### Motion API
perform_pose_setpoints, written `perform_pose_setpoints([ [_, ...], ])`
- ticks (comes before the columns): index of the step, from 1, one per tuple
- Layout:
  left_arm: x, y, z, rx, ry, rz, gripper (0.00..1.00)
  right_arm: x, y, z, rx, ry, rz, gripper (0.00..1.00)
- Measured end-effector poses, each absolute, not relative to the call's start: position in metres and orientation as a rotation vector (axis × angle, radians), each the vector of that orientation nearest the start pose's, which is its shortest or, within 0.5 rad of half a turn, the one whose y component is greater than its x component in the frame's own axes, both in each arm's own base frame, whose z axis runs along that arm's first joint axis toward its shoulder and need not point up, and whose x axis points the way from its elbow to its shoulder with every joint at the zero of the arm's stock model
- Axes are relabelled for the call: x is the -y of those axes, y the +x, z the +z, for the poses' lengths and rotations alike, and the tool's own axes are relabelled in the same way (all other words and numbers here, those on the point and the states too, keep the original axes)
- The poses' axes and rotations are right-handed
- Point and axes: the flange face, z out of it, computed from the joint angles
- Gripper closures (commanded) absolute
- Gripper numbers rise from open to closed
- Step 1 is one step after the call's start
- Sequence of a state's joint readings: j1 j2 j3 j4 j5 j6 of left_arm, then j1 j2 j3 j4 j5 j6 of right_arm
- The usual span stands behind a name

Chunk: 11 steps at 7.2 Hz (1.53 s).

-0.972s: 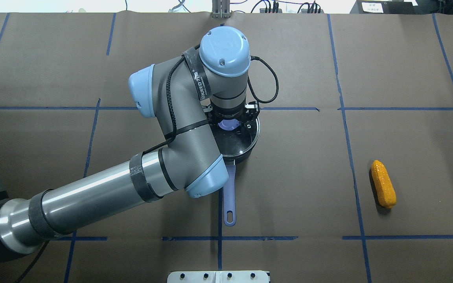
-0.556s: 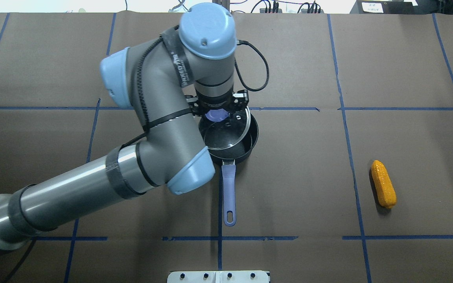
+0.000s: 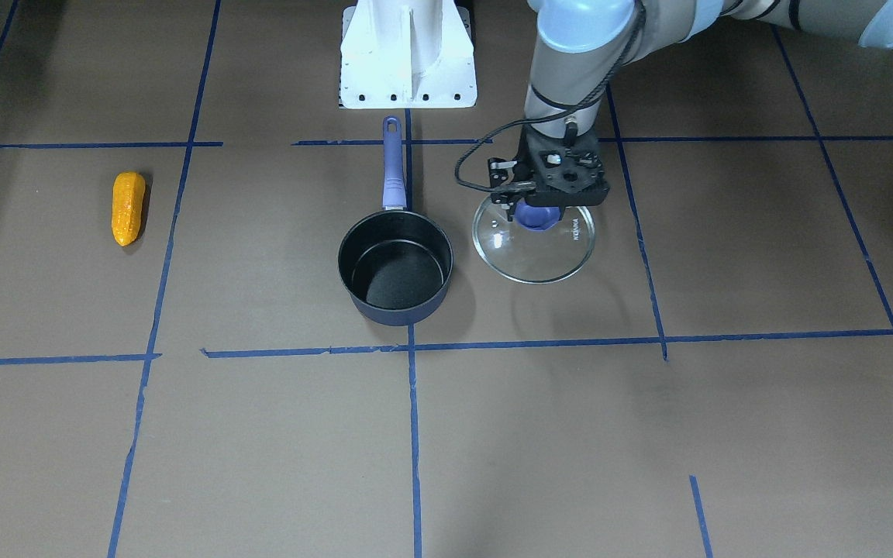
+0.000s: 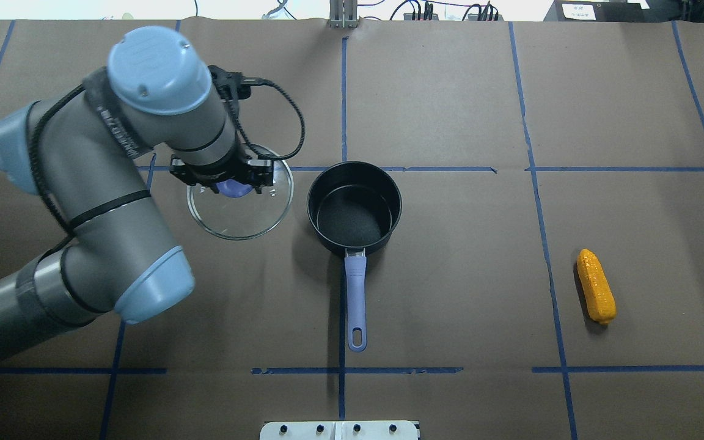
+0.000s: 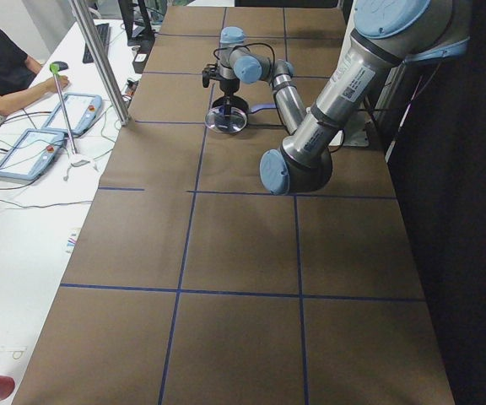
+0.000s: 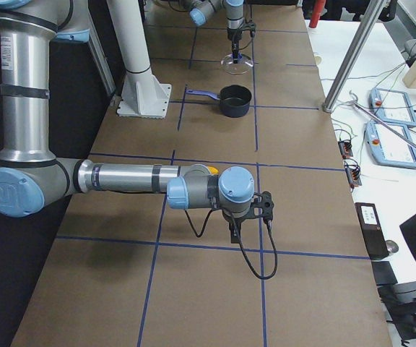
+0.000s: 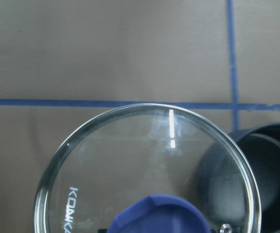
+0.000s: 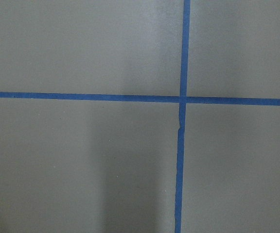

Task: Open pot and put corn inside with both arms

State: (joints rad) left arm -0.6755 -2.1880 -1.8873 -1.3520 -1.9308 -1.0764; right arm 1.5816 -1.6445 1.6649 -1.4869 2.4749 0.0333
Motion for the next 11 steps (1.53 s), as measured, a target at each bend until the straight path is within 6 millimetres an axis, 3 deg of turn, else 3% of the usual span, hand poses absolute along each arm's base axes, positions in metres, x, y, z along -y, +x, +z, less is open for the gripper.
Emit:
perform_pose_setpoints([
  [1,0.457,0.421,0.212,-0.776,0.095,-0.045,0.75,0.466,0.06,0.63,0.904,0.086,-0.006,0.0],
  [5,0.458,0.462,0.257,-0.818,0.075,-0.071,0.75,0.467,0.054,0.625,0.905,0.083,-0.008,0.0],
  [8,0.454,0.462,0.292,-0.825,0.079,-0.061,0.75,0.472,-0.001,0.567,0.917,0.042,0.033,0.0],
  [11,0.452,0.459,0.31,-0.807,0.069,-0.062,0.75,0.47,-0.076,0.514,0.911,0.038,0.084,0.0],
])
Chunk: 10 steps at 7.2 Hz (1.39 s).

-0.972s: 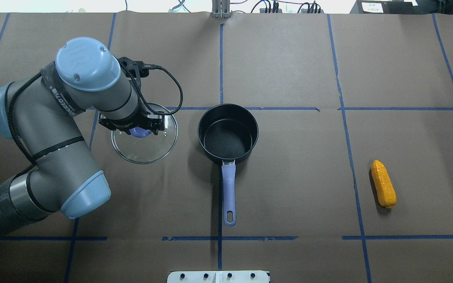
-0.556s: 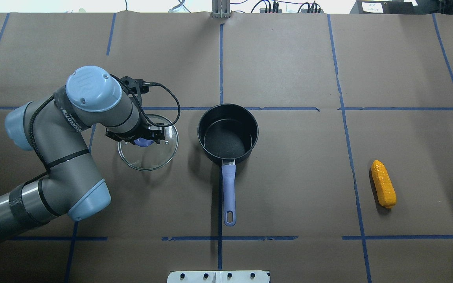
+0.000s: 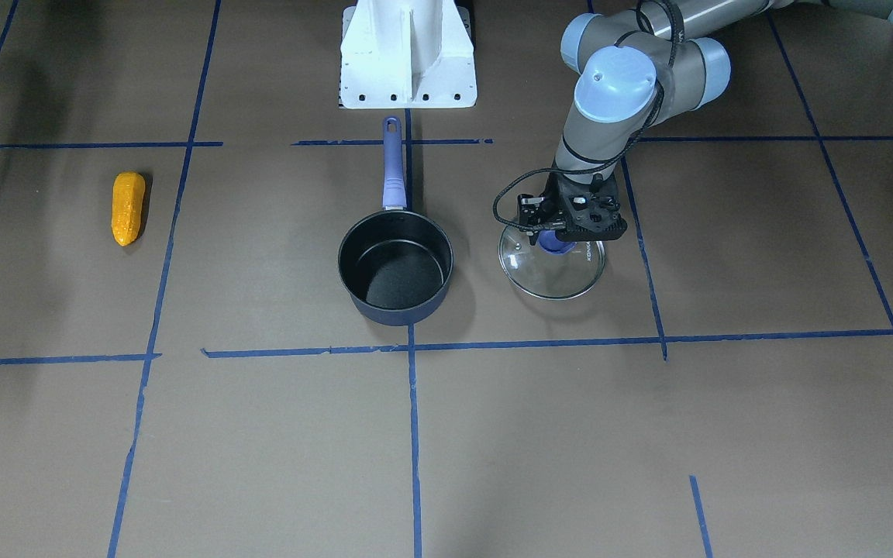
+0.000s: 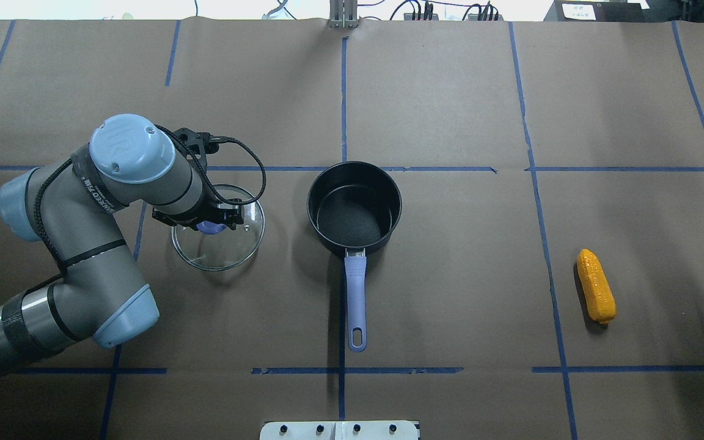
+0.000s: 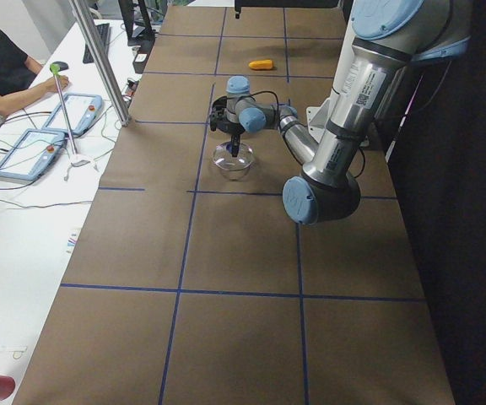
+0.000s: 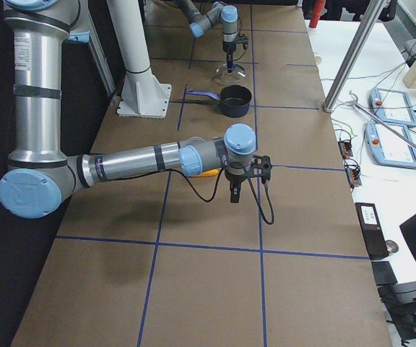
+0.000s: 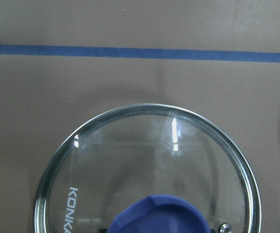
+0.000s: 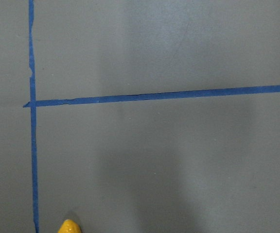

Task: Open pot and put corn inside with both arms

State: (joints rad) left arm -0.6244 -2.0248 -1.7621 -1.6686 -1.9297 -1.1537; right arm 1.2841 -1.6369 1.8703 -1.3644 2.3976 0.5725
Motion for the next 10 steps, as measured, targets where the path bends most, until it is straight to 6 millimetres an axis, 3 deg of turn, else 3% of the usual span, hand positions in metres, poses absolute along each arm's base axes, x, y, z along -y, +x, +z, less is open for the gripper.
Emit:
perform_pose_setpoints([
  [2,0.453,0.461,0.317,-0.796,0.061,-0.064,0.75,0.464,-0.125,0.501,0.913,0.052,0.114,0.0],
  [4,0.454,0.464,0.323,-0.784,0.053,-0.067,0.74,0.457,-0.156,0.494,0.915,0.058,0.128,0.0],
  [5,0.455,0.465,0.326,-0.779,0.05,-0.069,0.65,0.455,-0.166,0.492,0.913,0.061,0.127,0.0],
  [6,0.456,0.466,0.328,-0.775,0.048,-0.07,0.48,0.453,-0.173,0.492,0.909,0.062,0.124,0.0],
  [8,0.456,0.467,0.331,-0.77,0.046,-0.07,0.0,0.45,-0.182,0.492,0.899,0.064,0.117,0.0],
  [10,0.456,0.466,0.329,-0.774,0.048,-0.068,0.0,0.447,-0.19,0.492,0.891,0.062,0.112,0.0],
])
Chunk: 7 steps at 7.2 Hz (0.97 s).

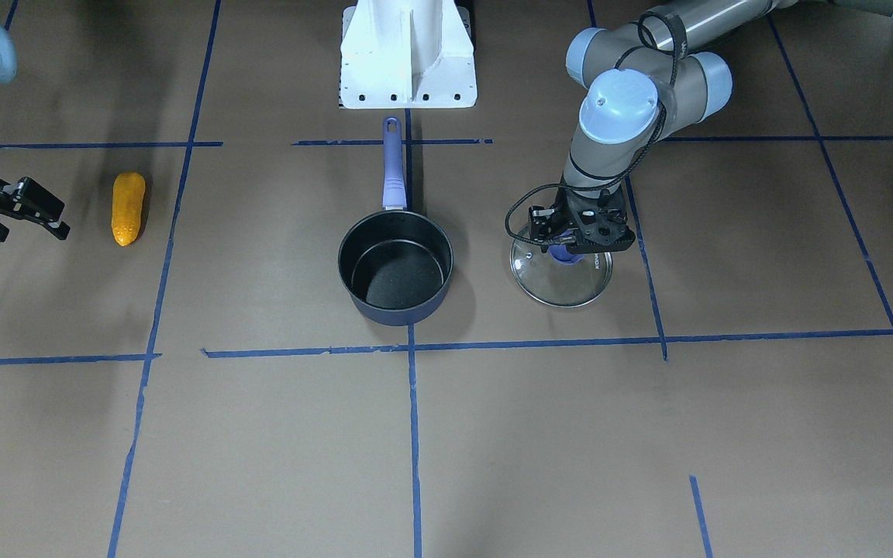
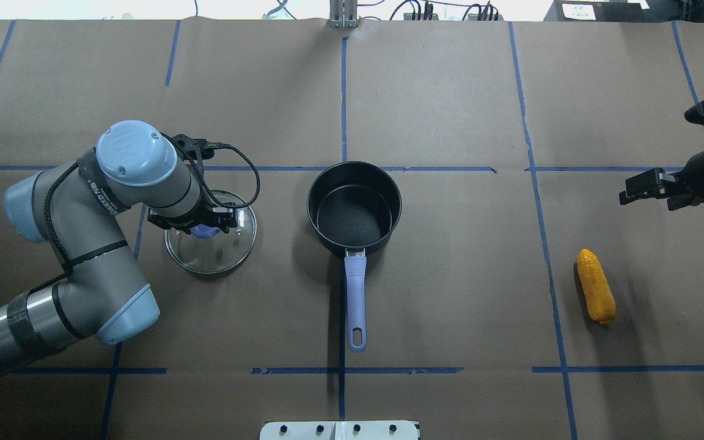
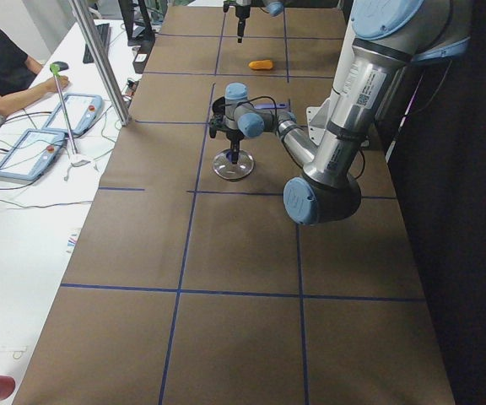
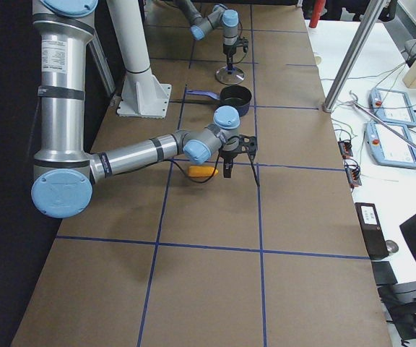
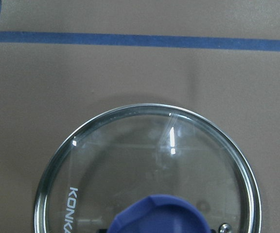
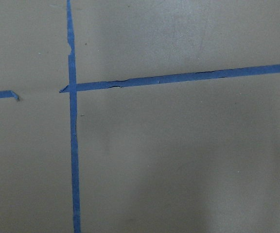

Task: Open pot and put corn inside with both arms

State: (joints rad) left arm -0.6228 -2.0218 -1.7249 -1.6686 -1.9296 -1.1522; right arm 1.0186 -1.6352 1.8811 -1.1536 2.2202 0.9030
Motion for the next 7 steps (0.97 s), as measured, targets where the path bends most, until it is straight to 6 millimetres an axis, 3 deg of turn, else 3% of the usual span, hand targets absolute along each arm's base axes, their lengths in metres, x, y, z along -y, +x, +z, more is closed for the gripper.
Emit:
perform_pose_setpoints([
  [3,0.453,0.457,0.314,-0.796,0.061,-0.066,0.0,0.431,-0.231,0.493,0.862,0.071,0.123,0.0],
  [7,0.44,0.413,0.271,-0.868,0.051,-0.064,0.0,0.394,-0.28,0.5,0.841,0.018,0.103,0.0],
])
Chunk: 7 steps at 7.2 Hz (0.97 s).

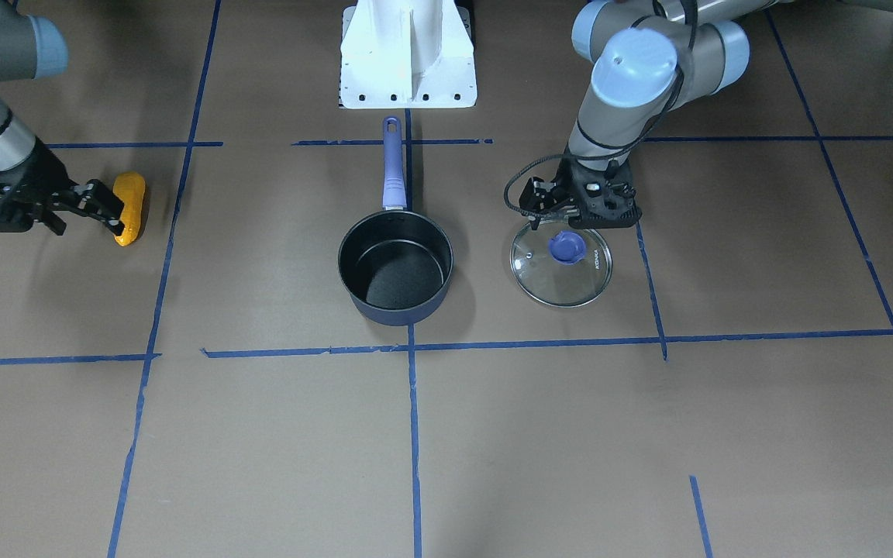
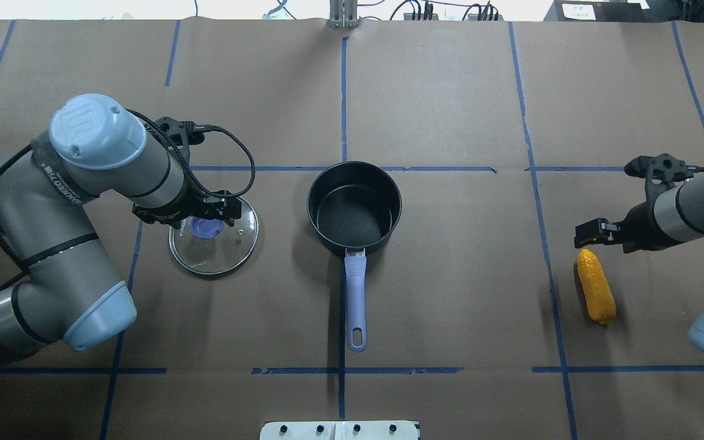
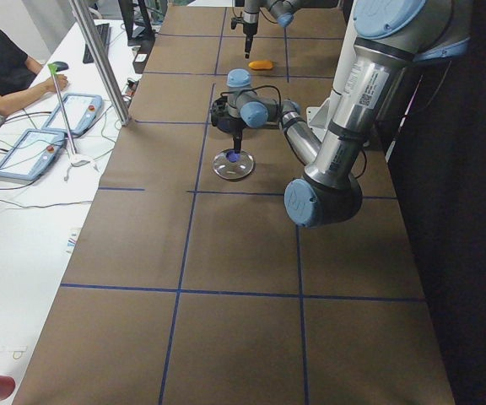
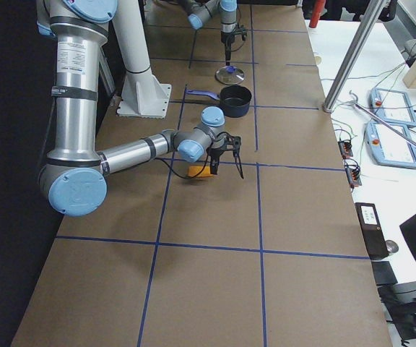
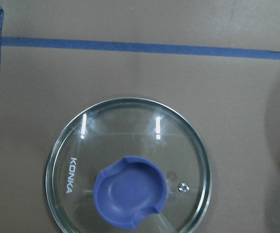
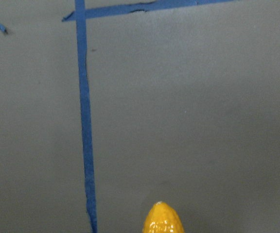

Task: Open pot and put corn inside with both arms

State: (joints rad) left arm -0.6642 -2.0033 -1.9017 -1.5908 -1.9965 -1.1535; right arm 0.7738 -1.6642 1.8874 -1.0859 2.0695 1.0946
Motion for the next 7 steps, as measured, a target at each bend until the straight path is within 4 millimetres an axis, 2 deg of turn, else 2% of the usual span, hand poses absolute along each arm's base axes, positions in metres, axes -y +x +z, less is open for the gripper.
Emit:
perform_pose_setpoints([
  [2,0.441,0.383,0.249,-0.914,0.046,-0.075,0.0,0.366,-0.295,0.518,0.809,-0.028,0.059,0.01],
  [3,0.442,0.375,0.245,-0.926,0.043,-0.08,0.0,0.355,-0.299,0.527,0.793,-0.048,0.041,0.23],
  [4,0.444,0.37,0.243,-0.932,0.044,-0.085,0.0,0.349,-0.301,0.532,0.784,-0.059,0.031,0.68],
  [5,0.445,0.366,0.241,-0.935,0.047,-0.089,0.0,0.346,-0.302,0.533,0.782,-0.063,0.027,0.91],
  [6,0.444,0.36,0.241,-0.936,0.049,-0.094,0.0,0.346,-0.302,0.532,0.784,-0.063,0.025,0.98],
  [7,0.442,0.35,0.243,-0.932,0.047,-0.105,0.0,0.346,-0.302,0.528,0.789,-0.058,0.024,0.99],
])
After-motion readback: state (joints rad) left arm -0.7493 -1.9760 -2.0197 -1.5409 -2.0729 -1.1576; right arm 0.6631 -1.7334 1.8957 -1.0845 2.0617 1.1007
